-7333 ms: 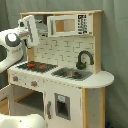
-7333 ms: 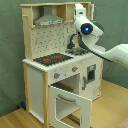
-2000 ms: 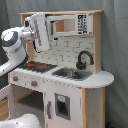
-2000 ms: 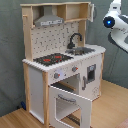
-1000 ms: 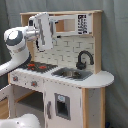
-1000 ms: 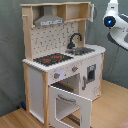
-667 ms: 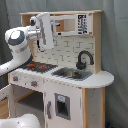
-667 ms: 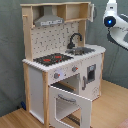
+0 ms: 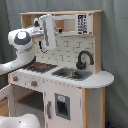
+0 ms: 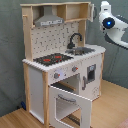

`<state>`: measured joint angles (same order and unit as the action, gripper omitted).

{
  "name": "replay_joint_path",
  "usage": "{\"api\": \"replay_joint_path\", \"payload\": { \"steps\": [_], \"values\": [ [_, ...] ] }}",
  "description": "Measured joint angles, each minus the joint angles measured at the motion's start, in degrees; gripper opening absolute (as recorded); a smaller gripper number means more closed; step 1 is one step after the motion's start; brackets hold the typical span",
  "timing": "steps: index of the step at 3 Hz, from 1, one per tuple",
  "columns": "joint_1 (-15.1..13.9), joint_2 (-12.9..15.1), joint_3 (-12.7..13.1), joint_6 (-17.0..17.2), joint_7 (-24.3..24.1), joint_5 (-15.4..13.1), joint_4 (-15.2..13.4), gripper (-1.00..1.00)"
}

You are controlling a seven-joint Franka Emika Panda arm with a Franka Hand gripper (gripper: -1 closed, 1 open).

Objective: Play with the kitchen

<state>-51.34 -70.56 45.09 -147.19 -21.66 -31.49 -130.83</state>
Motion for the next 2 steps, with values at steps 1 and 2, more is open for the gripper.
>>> {"api": "replay_joint_path", "payload": {
  "steps": [1,2],
  "values": [
    [-0.1,3.1,2.5,-3.1,0.0,0.0,3.1,-1.0],
    [-1.4,6.1,4.8,-3.1,0.0,0.0,7.5,-1.0]
  ]
}}
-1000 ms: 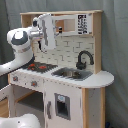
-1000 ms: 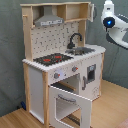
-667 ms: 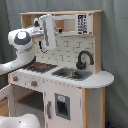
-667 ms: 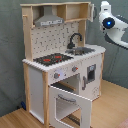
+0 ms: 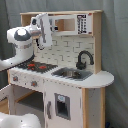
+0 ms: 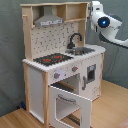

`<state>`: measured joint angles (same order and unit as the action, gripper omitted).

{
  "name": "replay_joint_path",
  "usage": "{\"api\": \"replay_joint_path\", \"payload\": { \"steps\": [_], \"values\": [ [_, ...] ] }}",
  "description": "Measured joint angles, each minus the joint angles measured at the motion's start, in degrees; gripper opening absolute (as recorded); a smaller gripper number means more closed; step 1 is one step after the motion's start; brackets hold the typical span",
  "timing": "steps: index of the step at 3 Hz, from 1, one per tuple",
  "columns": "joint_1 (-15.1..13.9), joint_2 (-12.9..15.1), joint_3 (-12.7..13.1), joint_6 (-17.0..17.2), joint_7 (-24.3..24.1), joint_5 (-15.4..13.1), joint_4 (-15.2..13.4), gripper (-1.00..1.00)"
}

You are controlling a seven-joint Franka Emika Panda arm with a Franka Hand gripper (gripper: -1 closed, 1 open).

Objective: Play with the kitchen

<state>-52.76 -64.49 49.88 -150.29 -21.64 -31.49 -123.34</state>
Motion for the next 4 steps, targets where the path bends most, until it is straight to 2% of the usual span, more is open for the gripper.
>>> {"api": "replay_joint_path", "payload": {
  "steps": [2,4],
  "values": [
    [-5.8,4.3,5.4,-0.3,0.0,0.0,7.6,-1.0],
    [-13.8,5.7,11.2,-0.9,0.0,0.0,14.3,-1.0]
  ]
}}
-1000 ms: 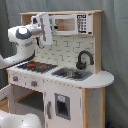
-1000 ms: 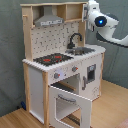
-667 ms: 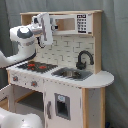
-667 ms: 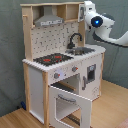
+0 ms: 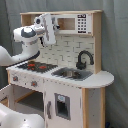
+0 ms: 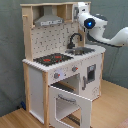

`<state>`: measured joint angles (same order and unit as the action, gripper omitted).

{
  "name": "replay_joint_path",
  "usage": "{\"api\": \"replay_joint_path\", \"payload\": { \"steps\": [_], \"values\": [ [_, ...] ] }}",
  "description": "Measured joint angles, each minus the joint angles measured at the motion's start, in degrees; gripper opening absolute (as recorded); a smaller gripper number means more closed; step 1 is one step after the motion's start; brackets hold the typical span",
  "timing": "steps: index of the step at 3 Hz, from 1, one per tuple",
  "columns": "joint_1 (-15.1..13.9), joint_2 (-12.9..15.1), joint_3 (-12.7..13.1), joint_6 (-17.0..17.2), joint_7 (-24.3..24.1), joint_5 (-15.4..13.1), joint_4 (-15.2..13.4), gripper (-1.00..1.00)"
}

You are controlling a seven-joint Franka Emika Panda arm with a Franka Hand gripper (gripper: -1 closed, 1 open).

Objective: Play with the kitchen

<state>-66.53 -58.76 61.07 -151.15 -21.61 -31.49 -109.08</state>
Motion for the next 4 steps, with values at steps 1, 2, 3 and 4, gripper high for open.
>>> {"api": "replay_joint_path", "payload": {
  "steps": [1,2,3,4],
  "values": [
    [-4.3,0.0,2.6,-0.3,0.0,0.0,3.7,-1.0],
    [-8.0,0.0,4.7,-0.3,0.2,0.0,8.0,-1.0],
    [-4.3,0.0,2.8,2.2,3.9,0.0,9.0,-1.0],
    [-0.2,0.0,1.2,6.3,5.9,-0.1,8.6,-1.0]
  ]
}}
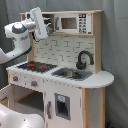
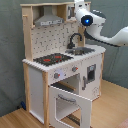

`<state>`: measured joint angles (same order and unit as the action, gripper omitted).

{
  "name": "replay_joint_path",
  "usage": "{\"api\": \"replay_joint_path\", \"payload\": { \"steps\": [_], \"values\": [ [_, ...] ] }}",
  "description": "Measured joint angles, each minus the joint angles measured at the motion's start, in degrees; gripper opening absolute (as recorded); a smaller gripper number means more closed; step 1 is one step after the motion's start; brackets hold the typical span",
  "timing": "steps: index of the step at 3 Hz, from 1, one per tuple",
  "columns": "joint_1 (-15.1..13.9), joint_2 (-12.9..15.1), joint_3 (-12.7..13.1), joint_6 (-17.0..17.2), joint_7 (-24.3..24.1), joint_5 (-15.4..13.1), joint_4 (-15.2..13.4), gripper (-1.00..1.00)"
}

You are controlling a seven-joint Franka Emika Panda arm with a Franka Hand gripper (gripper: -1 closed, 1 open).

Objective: Play with the kitchen

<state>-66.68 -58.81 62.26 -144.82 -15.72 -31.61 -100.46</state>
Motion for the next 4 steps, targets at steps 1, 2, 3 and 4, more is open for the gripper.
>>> {"api": "replay_joint_path", "payload": {
  "steps": [1,2,3,4],
  "values": [
    [0.7,0.0,-0.2,0.7,0.3,0.0,-0.2,-1.0],
    [1.0,0.0,-0.3,1.0,0.5,0.0,-0.4,1.0],
    [4.6,-1.5,-0.8,2.0,1.5,-0.1,-1.9,1.0],
    [9.5,-4.1,1.0,3.1,2.3,-0.1,-2.8,1.0]
  ]
}}
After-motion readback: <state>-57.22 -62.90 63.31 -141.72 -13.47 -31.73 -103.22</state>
